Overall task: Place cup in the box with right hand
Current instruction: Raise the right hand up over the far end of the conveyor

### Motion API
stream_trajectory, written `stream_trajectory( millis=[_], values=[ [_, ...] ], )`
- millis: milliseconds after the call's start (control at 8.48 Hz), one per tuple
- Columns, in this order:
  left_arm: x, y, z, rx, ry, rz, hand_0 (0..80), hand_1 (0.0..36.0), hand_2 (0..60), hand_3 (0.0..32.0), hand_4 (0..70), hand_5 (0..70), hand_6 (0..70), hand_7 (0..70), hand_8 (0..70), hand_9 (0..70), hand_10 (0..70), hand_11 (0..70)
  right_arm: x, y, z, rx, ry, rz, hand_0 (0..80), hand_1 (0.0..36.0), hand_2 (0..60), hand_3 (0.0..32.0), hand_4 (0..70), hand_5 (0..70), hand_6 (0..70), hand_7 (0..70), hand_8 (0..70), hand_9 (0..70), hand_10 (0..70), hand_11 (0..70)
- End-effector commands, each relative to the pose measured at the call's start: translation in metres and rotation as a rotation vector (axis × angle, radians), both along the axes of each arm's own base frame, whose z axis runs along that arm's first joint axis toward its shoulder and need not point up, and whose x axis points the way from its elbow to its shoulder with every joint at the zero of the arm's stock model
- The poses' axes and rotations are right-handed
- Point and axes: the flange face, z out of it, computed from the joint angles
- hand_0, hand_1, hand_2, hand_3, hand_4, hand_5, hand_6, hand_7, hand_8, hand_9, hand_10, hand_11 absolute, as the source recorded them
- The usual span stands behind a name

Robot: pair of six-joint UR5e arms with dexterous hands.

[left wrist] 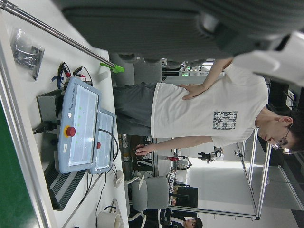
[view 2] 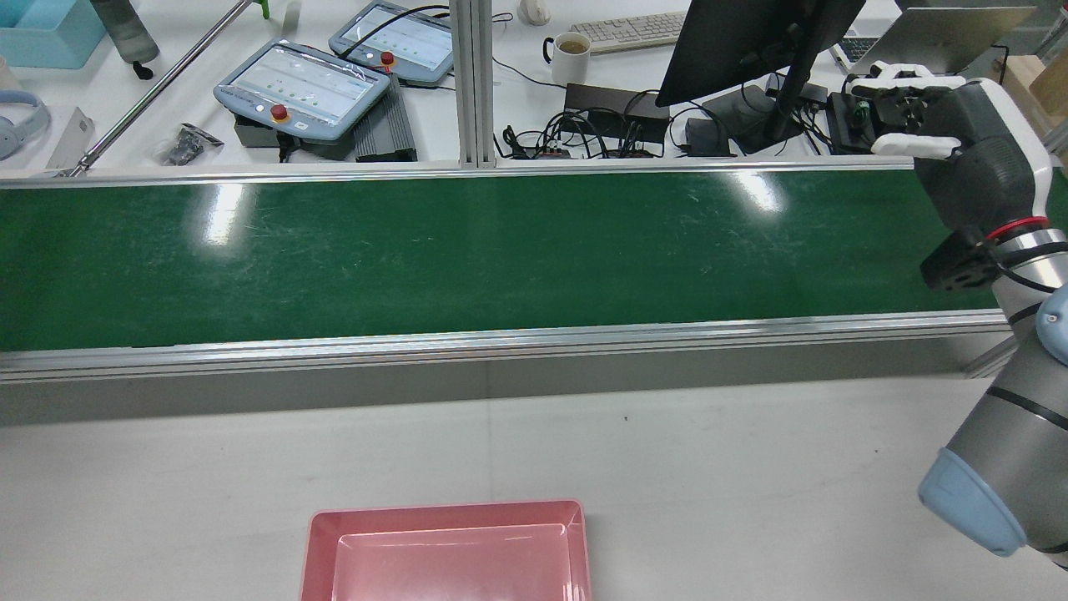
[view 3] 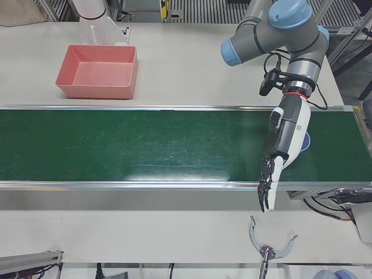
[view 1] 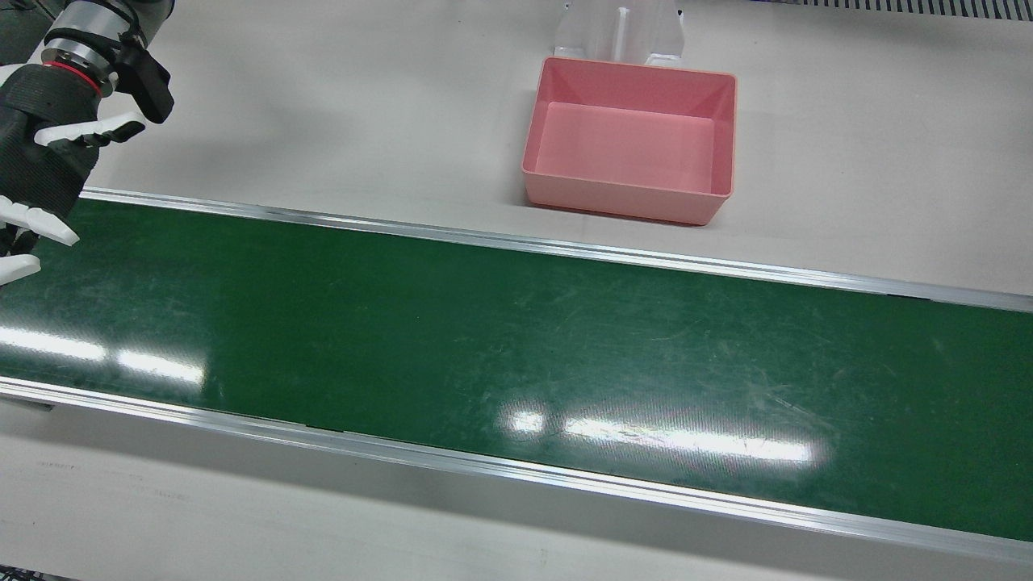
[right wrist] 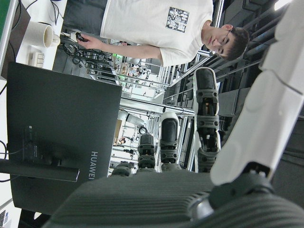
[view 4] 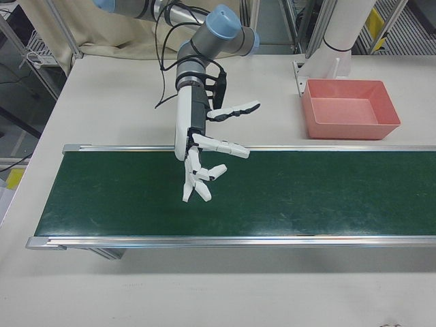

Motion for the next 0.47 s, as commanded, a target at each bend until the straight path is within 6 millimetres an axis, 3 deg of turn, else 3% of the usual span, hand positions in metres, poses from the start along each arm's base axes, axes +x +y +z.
stream_trajectory(
  millis=[0, 118, 236, 354],
  values=[
    [0.0, 0.0, 0.0, -0.001, 0.0, 0.0, 0.0, 0.0, 0.0, 0.0, 0.0, 0.0, 0.0, 0.0, 0.0, 0.0, 0.0, 0.0, -0.041, -0.016, -0.036, -0.033, 0.016, 0.027, 52.8, 9.3, 0.0, 0.0, 65.3, 2.6, 14.5, 68.7, 7.8, 22.3, 1.3, 2.4],
    [0.0, 0.0, 0.0, 0.001, 0.0, 0.0, 0.0, 0.0, 0.0, 0.0, 0.0, 0.0, 0.0, 0.0, 0.0, 0.0, 0.0, 0.0, -0.045, -0.021, -0.058, -0.038, 0.02, 0.029, 53.2, 13.9, 4.0, 0.0, 63.3, 3.0, 15.1, 70.0, 7.3, 22.3, 1.3, 2.6],
    [0.0, 0.0, 0.0, 0.001, 0.0, 0.0, 0.0, 0.0, 0.0, 0.0, 0.0, 0.0, 0.0, 0.0, 0.0, 0.0, 0.0, 0.0, -0.047, -0.023, -0.071, -0.033, 0.016, 0.029, 52.0, 19.2, 20.8, 0.0, 57.1, 3.2, 15.4, 70.0, 7.2, 22.5, 0.9, 2.1],
    [0.0, 0.0, 0.001, -0.001, 0.0, 0.0, 0.0, 0.0, 0.0, 0.0, 0.0, 0.0, 0.0, 0.0, 0.0, 0.0, 0.0, 0.0, -0.056, -0.022, -0.077, -0.041, 0.022, 0.013, 51.5, 23.3, 32.8, 0.0, 50.9, 3.6, 15.1, 70.0, 7.5, 22.4, 0.4, 1.5]
  ],
)
